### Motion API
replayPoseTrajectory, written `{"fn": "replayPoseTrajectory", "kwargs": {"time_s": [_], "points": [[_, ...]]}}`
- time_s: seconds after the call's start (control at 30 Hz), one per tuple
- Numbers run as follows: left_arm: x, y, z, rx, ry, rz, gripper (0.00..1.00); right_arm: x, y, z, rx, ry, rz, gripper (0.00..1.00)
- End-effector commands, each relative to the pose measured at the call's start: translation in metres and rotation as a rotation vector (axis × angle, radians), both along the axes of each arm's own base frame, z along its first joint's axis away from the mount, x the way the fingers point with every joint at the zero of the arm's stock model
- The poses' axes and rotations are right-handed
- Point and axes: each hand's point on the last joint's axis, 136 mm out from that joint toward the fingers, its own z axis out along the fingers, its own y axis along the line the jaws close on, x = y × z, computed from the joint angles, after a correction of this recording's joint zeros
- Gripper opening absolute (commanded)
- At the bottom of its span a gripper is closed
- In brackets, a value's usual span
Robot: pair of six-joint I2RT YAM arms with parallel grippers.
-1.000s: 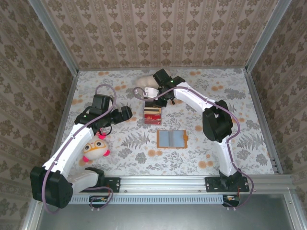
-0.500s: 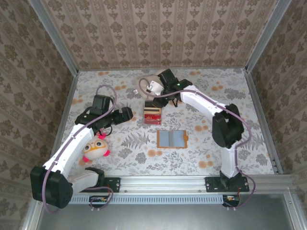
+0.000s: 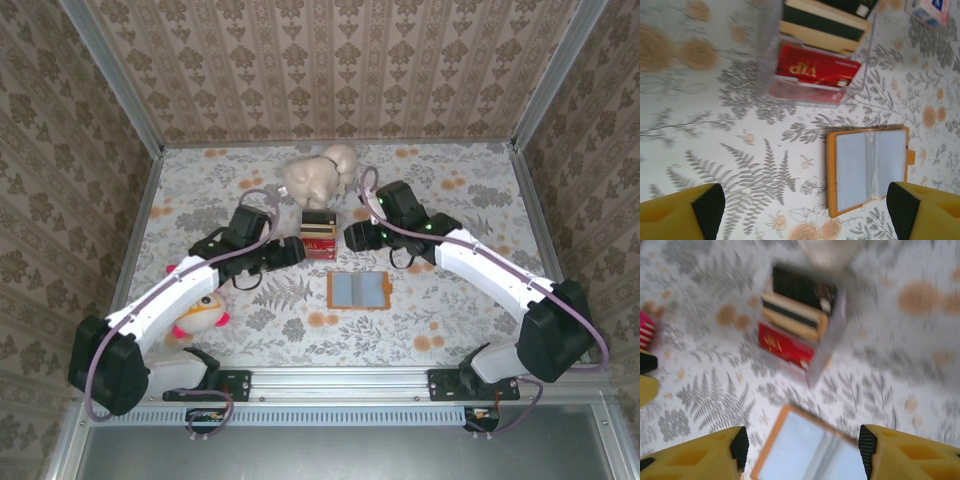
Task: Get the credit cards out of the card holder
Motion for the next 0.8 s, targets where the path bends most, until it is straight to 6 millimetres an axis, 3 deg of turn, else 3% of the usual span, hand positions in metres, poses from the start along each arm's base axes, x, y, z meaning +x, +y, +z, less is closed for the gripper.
{"fn": "replayPoseTrajectory", "kwargs": {"time_s": [0.0,0.13,0.3,0.5,0.77], "points": [[0.001,-0.021,-0.01,-0.039,0.031,0.032,0.84,-0.024,-0.014,-0.043,0.063,0.214,-0.194,0.64],[-0.006,-0.05,-0.022,-0.051,0.072,-0.003,0.8,-0.045,-0.017,-0.077,0.07,0.352,-0.25,0.63],[-0.019,-0.08,-0.041,-0.013,0.115,-0.041,0.69,-0.059,-0.022,-0.106,0.027,0.441,-0.282,0.64],[-0.027,-0.105,-0.059,-0.024,0.181,-0.068,0.56,-0.063,-0.02,-0.12,0.054,0.477,-0.311,0.6],[-0.03,-0.109,-0.075,0.003,0.24,-0.064,0.4,-0.065,-0.021,-0.13,0.023,0.506,-0.308,0.57]]}}
